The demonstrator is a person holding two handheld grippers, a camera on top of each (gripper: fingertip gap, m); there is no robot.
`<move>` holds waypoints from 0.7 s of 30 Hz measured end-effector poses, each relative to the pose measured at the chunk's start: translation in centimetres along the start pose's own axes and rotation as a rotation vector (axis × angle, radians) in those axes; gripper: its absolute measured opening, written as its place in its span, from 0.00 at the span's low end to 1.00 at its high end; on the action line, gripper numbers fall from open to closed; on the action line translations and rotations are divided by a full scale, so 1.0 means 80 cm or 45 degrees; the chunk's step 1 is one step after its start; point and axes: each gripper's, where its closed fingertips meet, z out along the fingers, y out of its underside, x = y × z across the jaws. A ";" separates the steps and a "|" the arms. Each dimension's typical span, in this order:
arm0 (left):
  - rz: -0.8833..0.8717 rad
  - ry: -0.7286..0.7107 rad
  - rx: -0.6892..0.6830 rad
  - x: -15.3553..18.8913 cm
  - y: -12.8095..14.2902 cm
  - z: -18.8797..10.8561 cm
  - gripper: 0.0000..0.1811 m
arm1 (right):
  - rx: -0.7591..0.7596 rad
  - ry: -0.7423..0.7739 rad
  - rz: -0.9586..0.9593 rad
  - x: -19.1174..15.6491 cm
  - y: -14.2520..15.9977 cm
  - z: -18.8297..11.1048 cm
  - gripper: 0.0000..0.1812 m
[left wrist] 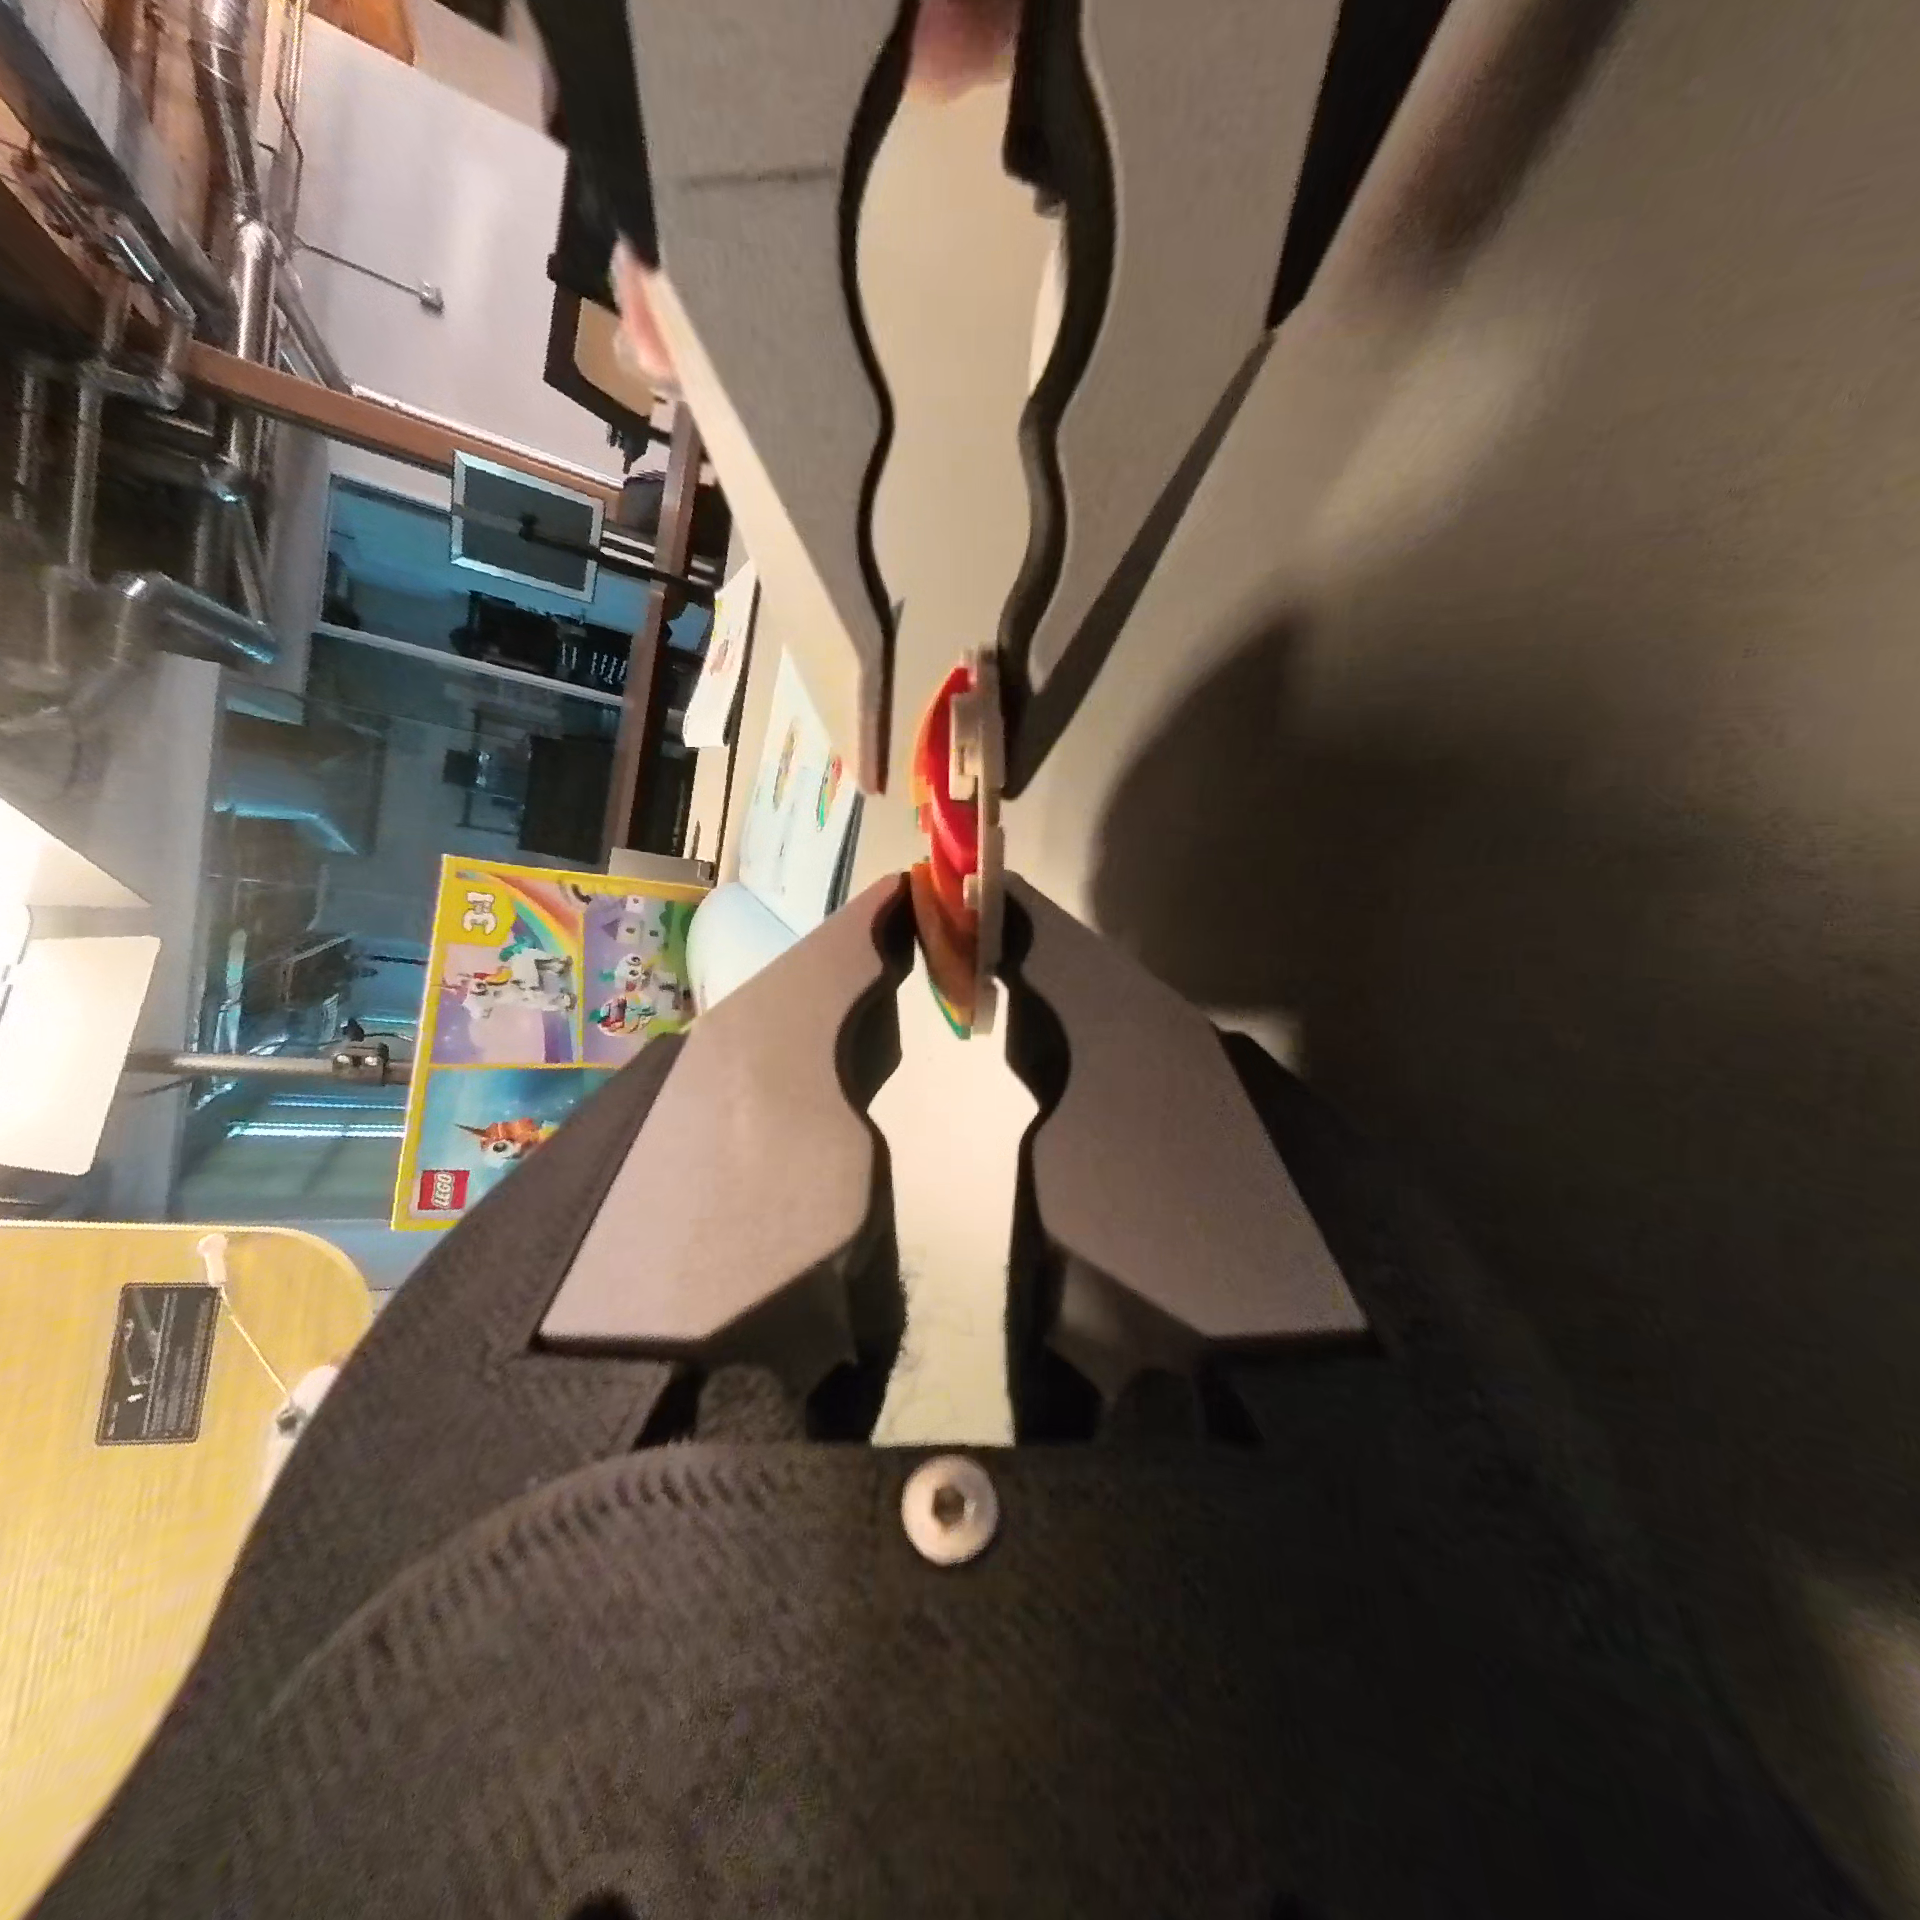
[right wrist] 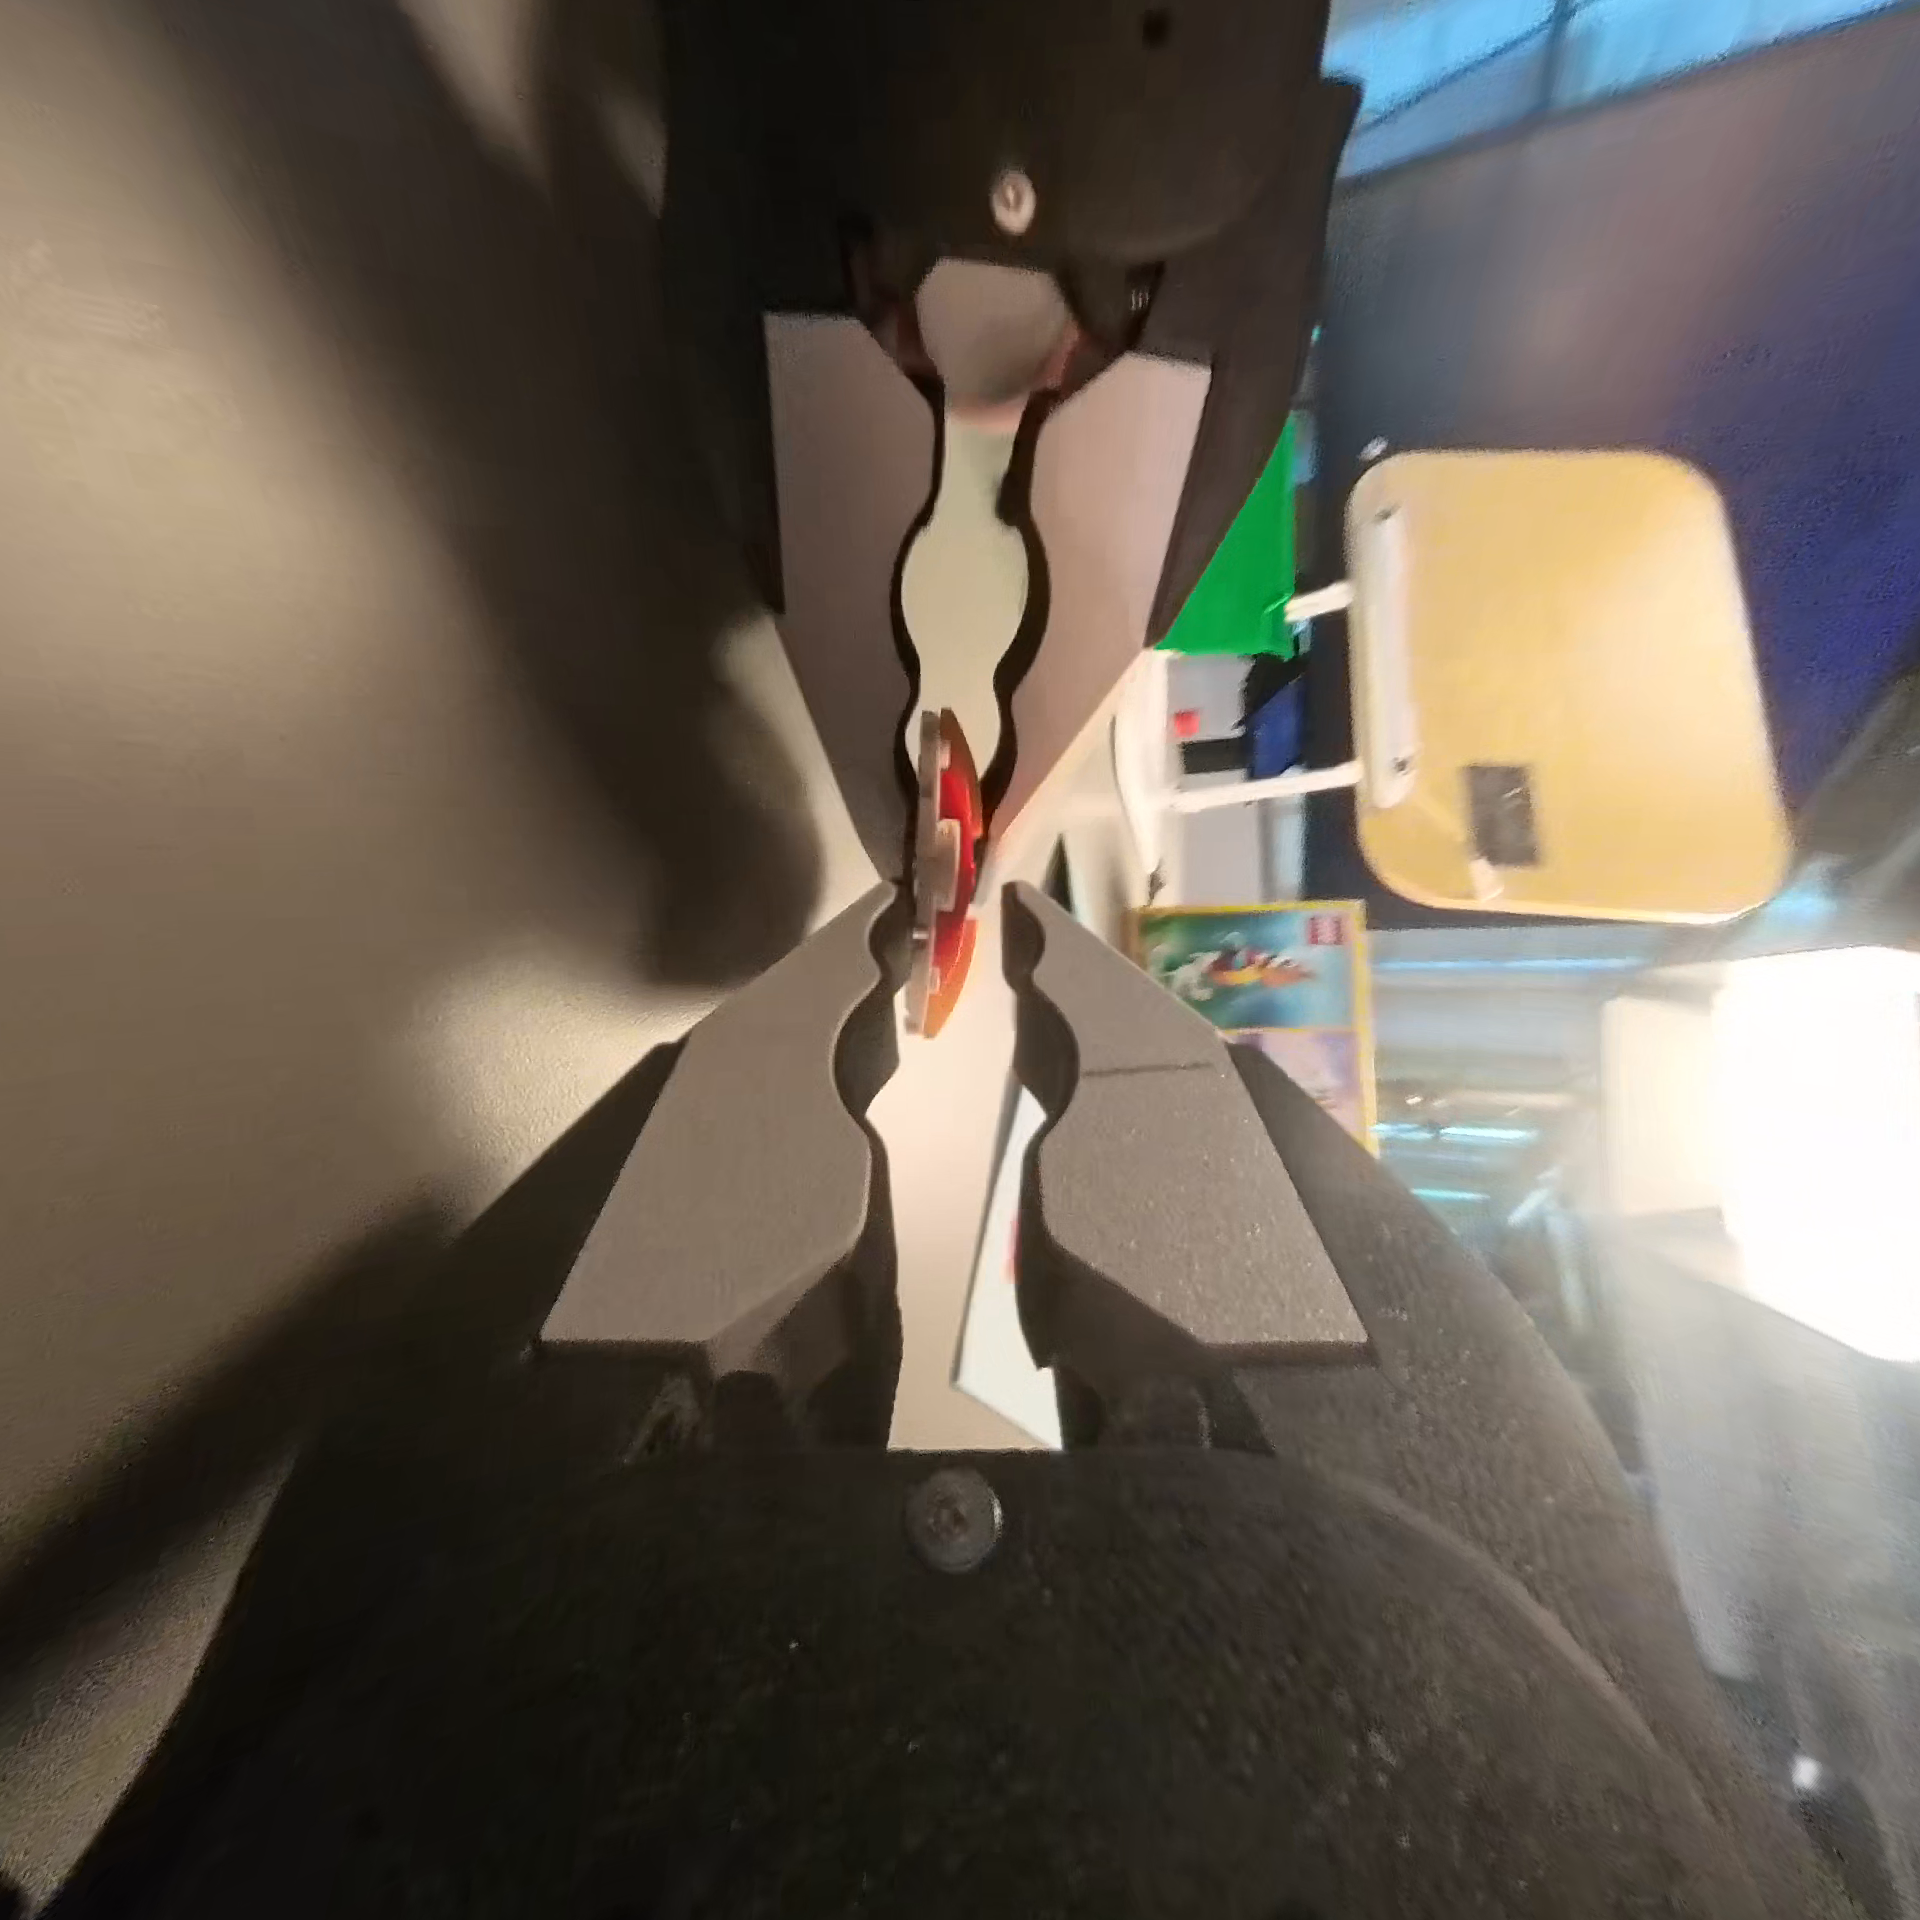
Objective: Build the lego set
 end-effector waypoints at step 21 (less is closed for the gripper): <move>-0.119 0.077 0.131 0.000 -0.006 -0.006 0.07 | 0.059 -0.059 0.352 0.007 0.013 0.003 0.20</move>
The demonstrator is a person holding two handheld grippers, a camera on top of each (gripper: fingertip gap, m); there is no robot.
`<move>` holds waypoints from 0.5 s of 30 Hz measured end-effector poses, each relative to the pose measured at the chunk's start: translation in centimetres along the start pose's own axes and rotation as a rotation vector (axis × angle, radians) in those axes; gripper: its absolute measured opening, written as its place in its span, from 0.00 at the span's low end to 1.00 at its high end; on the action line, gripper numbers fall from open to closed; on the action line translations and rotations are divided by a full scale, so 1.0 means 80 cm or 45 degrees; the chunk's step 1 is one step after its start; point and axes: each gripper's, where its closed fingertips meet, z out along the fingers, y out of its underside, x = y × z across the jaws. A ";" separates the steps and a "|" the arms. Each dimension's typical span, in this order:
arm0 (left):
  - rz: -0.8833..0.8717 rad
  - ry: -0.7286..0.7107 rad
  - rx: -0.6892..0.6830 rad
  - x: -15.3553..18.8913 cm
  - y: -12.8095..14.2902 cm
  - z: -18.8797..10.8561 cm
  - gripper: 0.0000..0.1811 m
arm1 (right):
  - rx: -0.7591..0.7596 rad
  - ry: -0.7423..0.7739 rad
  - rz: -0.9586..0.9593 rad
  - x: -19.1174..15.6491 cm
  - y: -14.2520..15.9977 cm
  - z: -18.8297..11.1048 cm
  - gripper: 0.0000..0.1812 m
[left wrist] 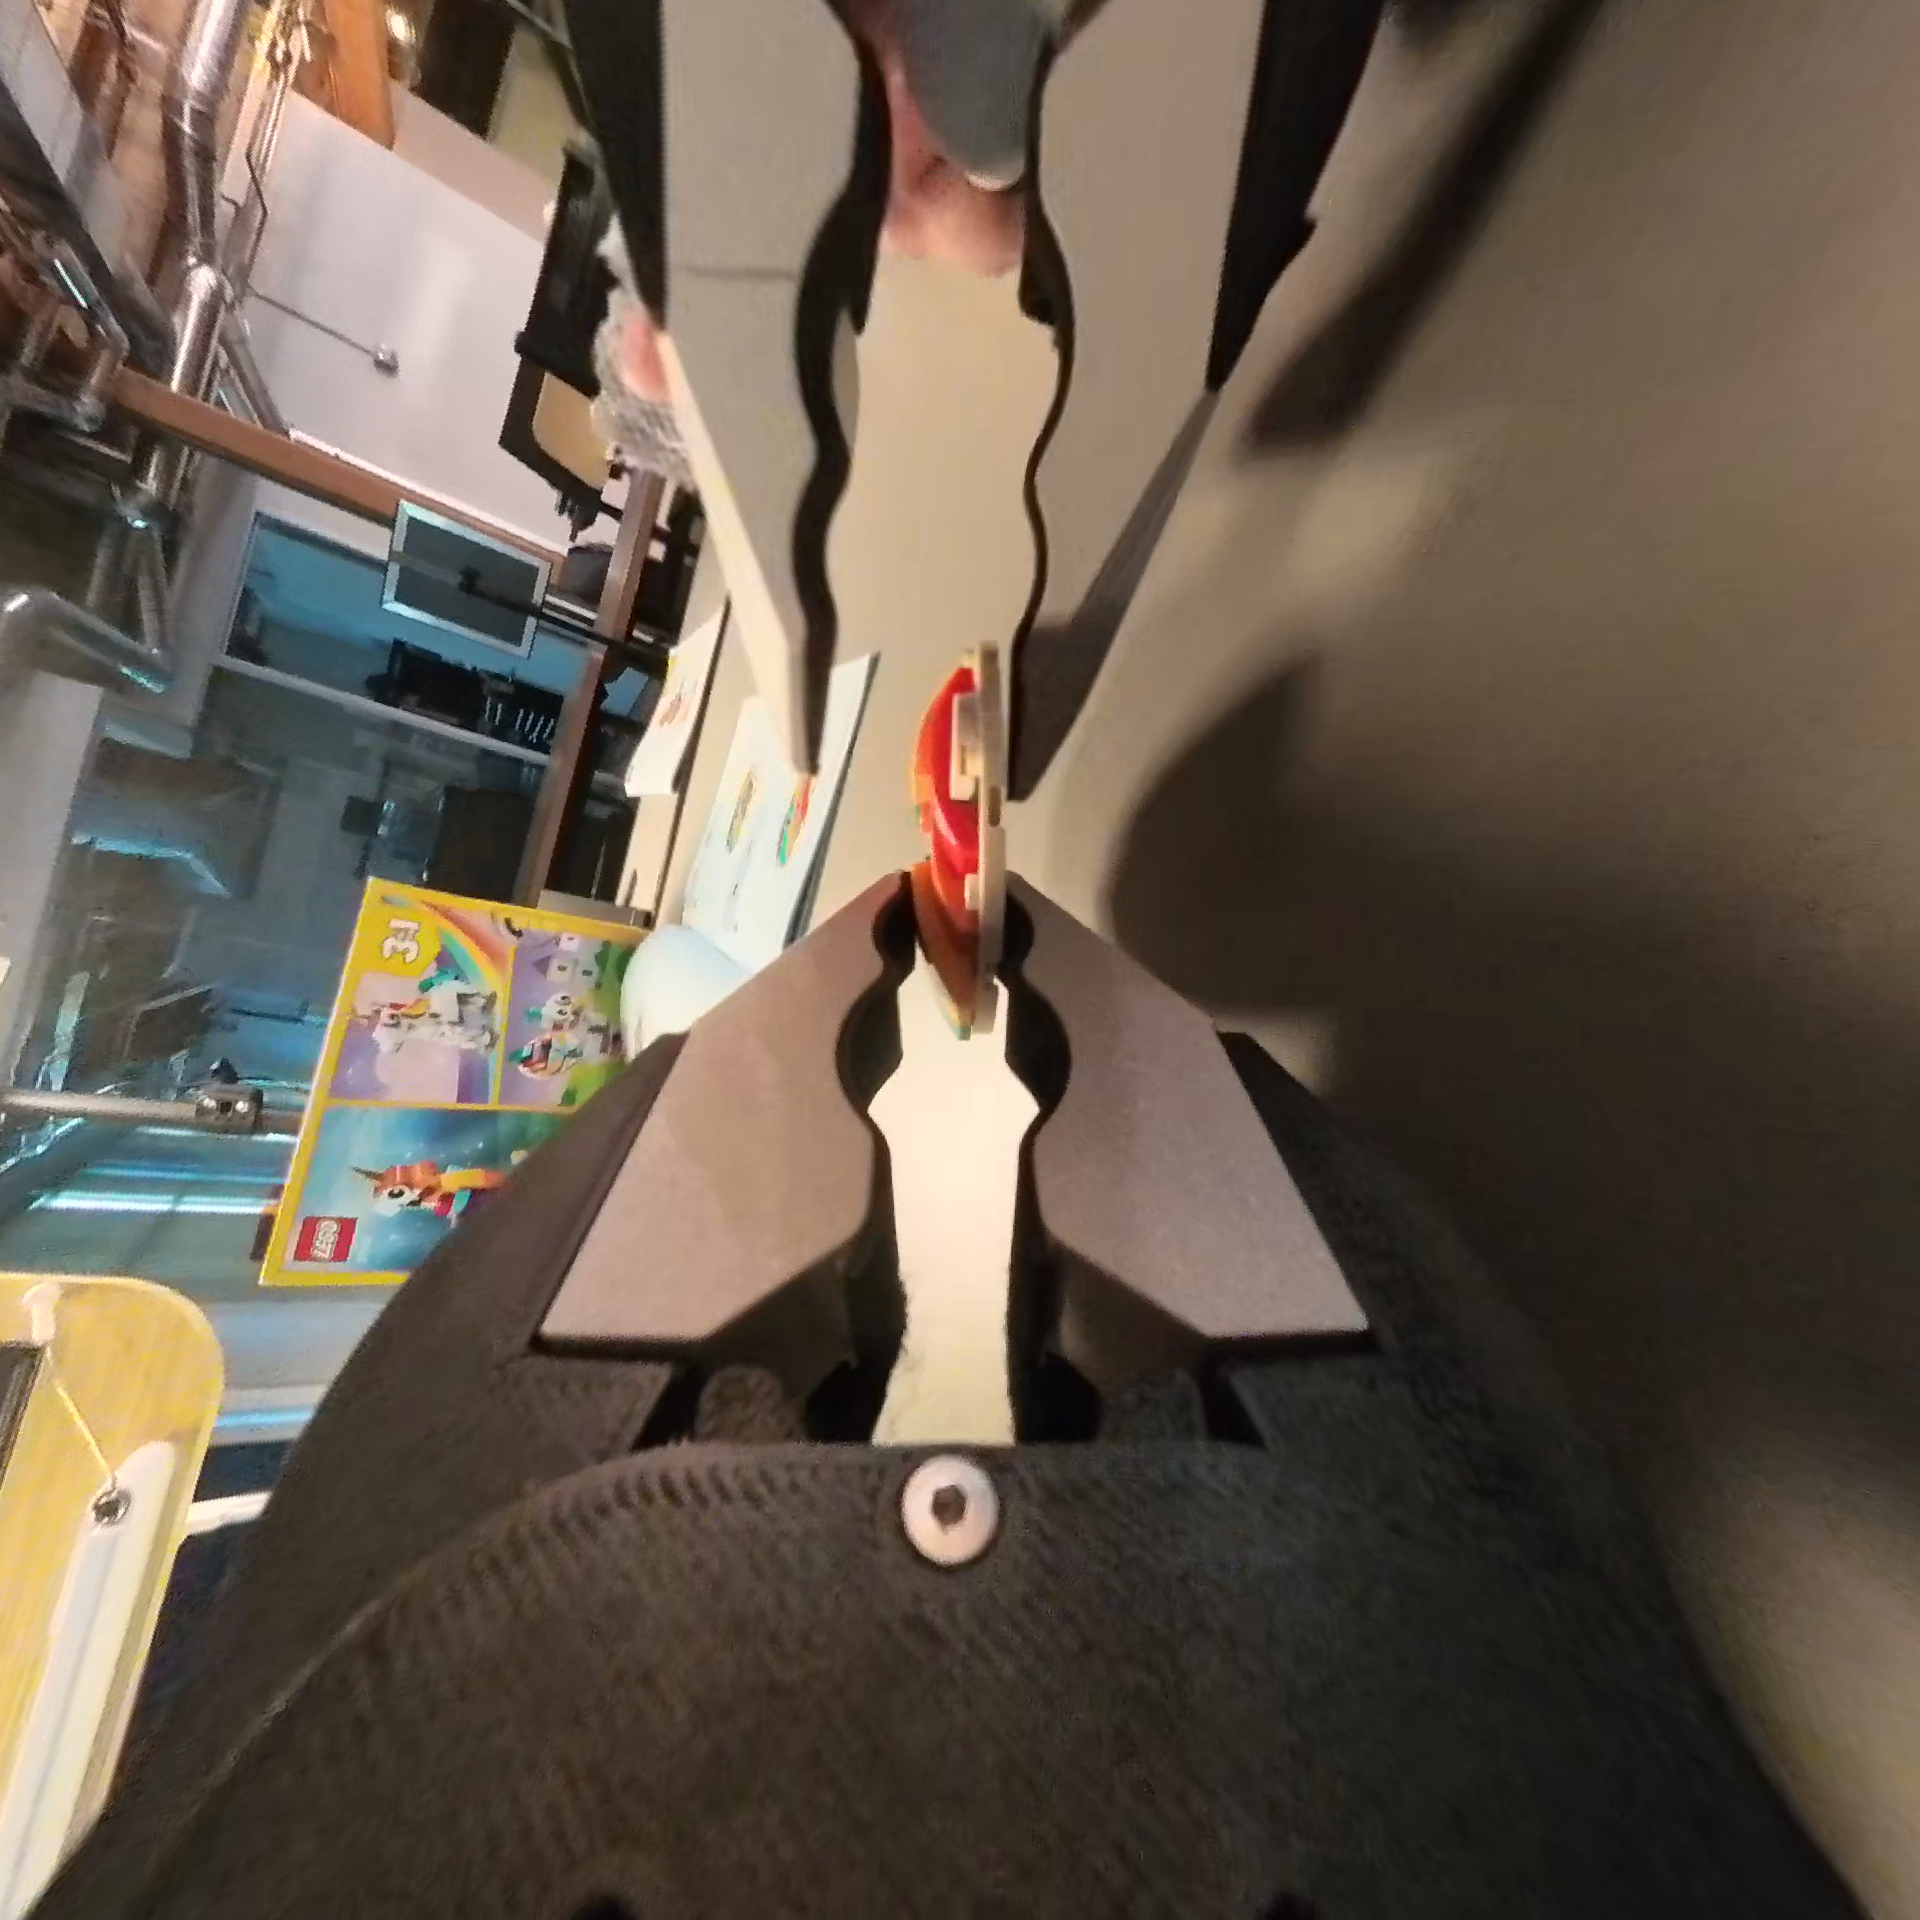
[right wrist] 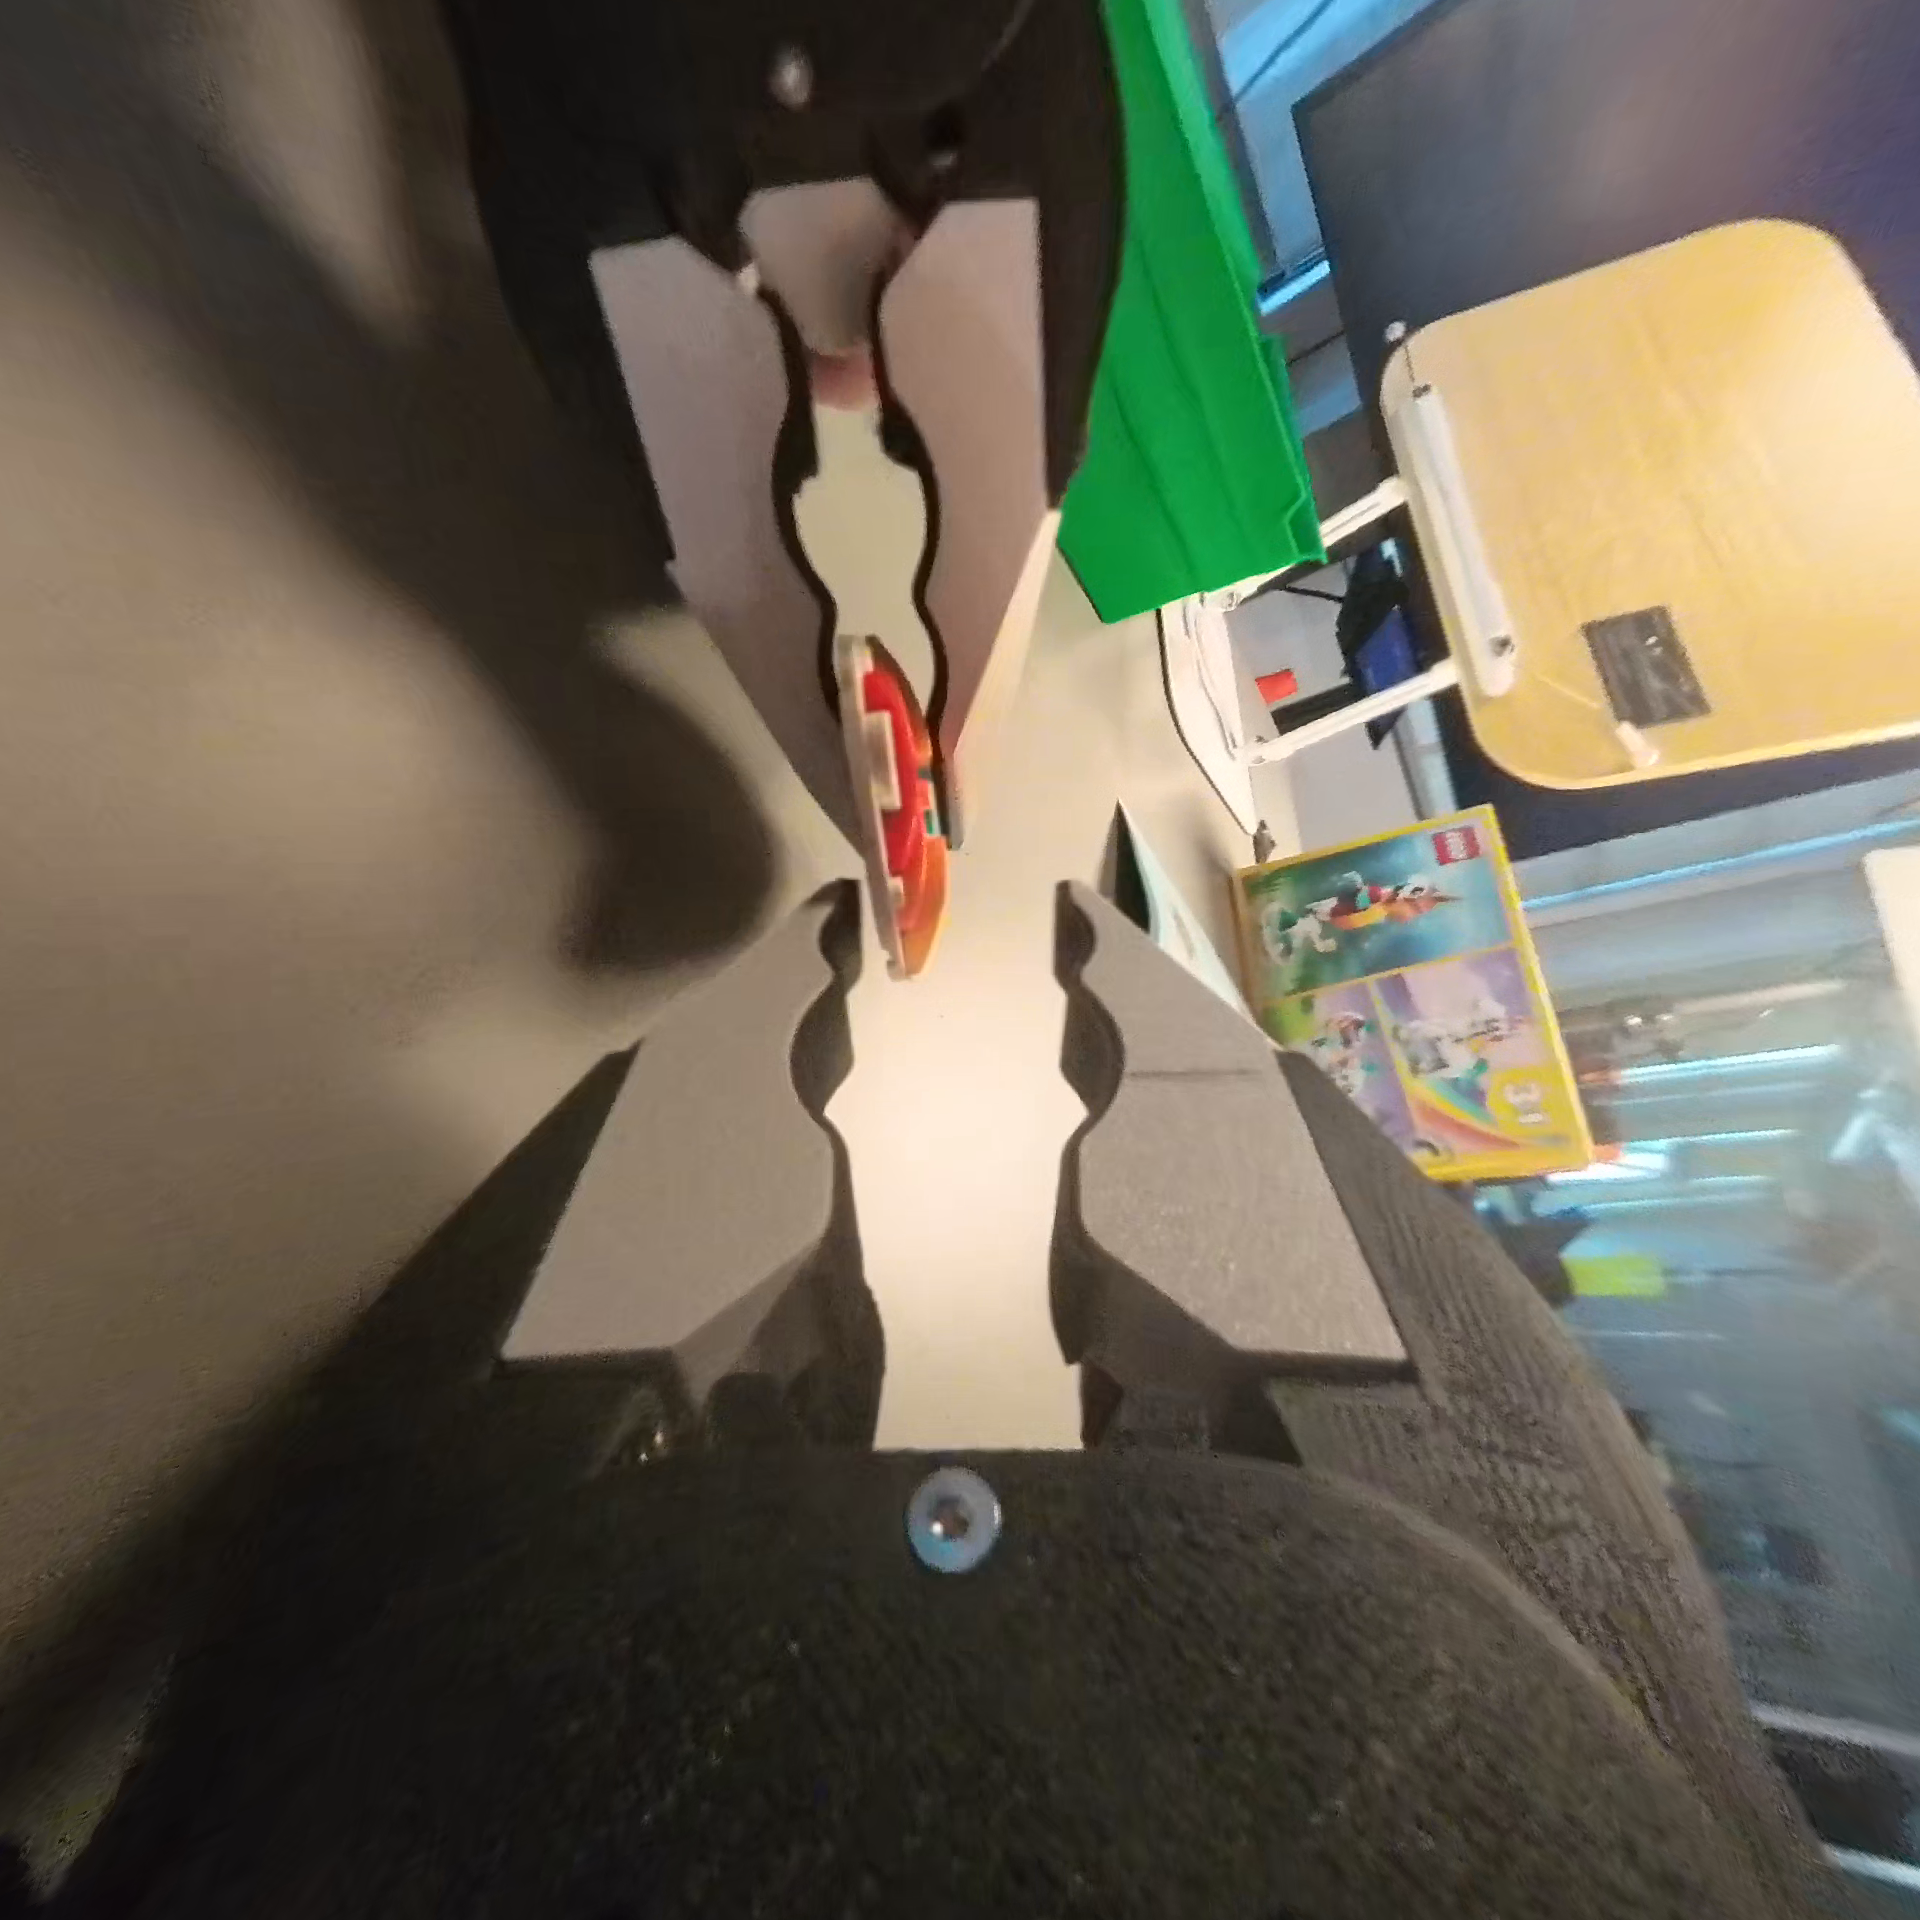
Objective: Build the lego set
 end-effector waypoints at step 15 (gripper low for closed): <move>-0.351 -0.196 0.044 -0.053 0.013 -0.007 0.42 | -0.281 -0.075 -0.316 -0.014 0.057 -0.003 0.10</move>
